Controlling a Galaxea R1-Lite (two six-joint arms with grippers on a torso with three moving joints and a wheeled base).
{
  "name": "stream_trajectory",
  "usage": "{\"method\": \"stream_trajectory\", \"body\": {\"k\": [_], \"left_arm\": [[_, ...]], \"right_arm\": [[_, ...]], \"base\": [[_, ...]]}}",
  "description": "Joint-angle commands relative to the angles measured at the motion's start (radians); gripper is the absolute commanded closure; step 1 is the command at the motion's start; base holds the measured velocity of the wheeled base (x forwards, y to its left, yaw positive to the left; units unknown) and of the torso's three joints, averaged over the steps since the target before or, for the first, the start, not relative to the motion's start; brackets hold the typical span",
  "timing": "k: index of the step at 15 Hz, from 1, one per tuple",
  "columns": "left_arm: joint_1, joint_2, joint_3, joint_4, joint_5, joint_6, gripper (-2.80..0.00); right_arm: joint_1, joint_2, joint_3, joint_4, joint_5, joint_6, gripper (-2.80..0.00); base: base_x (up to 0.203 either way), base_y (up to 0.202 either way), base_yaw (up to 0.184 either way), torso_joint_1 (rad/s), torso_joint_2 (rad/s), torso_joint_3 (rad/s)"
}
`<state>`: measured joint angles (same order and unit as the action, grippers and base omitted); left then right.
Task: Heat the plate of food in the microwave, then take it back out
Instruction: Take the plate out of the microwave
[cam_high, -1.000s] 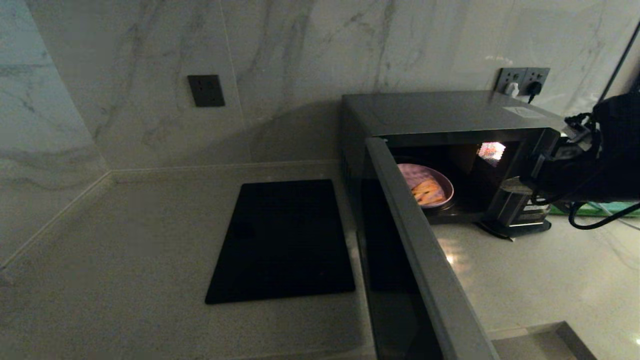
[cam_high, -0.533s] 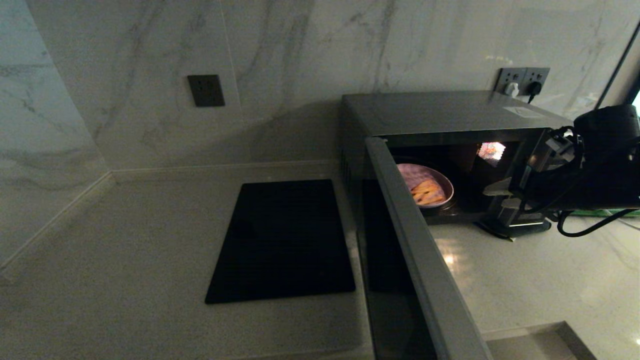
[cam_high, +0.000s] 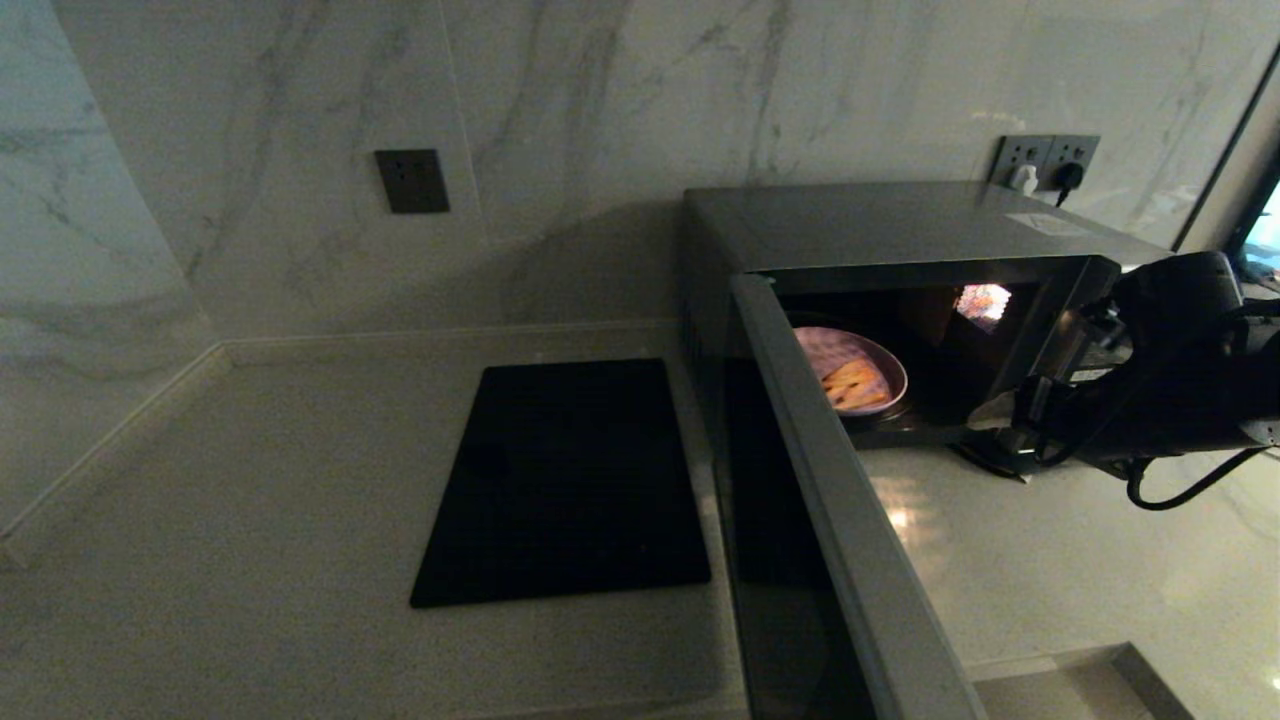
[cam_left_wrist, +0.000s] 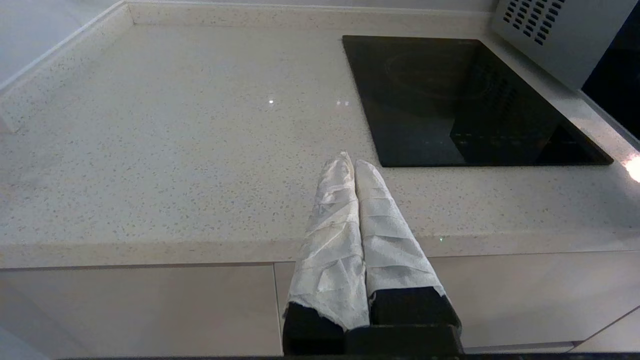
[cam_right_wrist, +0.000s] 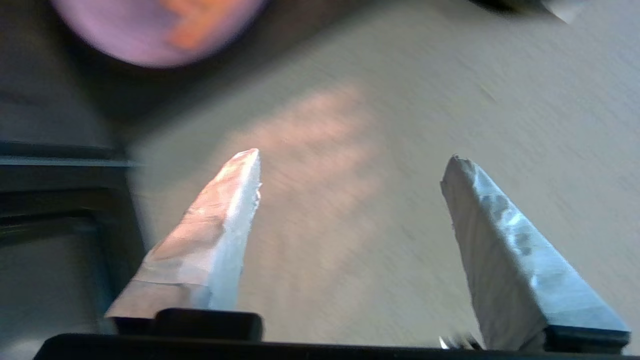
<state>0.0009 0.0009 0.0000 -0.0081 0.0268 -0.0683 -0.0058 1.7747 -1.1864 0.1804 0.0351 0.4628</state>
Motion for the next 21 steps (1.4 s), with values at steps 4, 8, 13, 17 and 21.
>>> {"method": "stream_trajectory", "body": {"k": [4, 8, 13, 17, 21], "left_arm": [[0.001, 0.001, 0.0, -0.001, 0.001, -0.001, 0.0], [0.0, 0.001, 0.0, -0.001, 0.001, -0.001, 0.0], [0.001, 0.001, 0.0, -0.001, 0.001, -0.001, 0.0], [0.0, 0.001, 0.0, 0.0, 0.001, -0.001, 0.0], [0.0, 0.001, 0.0, -0.001, 0.001, -0.001, 0.0]], "right_arm": [[0.102, -0.006, -0.129, 0.191, -0.018, 0.131, -2.8], [0.206, 0.096, -0.268, 0.197, -0.053, 0.526, -2.8], [0.264, 0.293, -0.447, 0.194, -0.273, 0.835, -2.8], [0.26, 0.419, -0.559, 0.194, -0.356, 0.888, -2.8], [0.231, 0.474, -0.601, 0.194, -0.37, 0.892, -2.8]], "base": [[0.0, 0.0, 0.0, 0.0, 0.0, 0.0], [0.0, 0.0, 0.0, 0.0, 0.0, 0.0], [0.0, 0.0, 0.0, 0.0, 0.0, 0.0], [0.0, 0.0, 0.0, 0.0, 0.0, 0.0], [0.0, 0.0, 0.0, 0.0, 0.0, 0.0]]}}
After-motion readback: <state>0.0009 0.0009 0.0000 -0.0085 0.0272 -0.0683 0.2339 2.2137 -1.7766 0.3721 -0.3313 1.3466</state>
